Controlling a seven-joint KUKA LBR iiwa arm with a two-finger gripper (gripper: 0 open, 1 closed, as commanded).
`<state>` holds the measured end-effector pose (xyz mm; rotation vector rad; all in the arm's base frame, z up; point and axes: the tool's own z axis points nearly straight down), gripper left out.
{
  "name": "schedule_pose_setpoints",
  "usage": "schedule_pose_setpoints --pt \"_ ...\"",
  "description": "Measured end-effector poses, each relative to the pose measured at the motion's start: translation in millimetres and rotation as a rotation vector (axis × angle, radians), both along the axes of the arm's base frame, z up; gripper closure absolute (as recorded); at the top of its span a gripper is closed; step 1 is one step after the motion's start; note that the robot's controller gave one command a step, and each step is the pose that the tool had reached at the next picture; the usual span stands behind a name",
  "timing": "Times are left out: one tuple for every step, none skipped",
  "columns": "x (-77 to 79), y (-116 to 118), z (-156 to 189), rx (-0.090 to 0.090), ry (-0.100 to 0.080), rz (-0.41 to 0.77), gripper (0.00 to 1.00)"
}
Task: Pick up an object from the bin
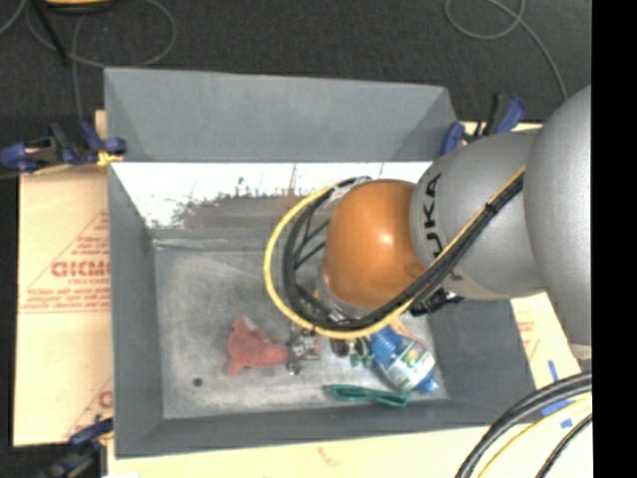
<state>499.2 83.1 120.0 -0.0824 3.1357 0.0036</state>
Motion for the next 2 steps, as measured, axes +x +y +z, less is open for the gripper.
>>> schedule_pose_setpoints --pt "0.0 0.0 6.4 0.000 0.000 -0.001 1.00" --pt "0.1 0.1 11.6 0.000 0.000 -0.002 1.00"
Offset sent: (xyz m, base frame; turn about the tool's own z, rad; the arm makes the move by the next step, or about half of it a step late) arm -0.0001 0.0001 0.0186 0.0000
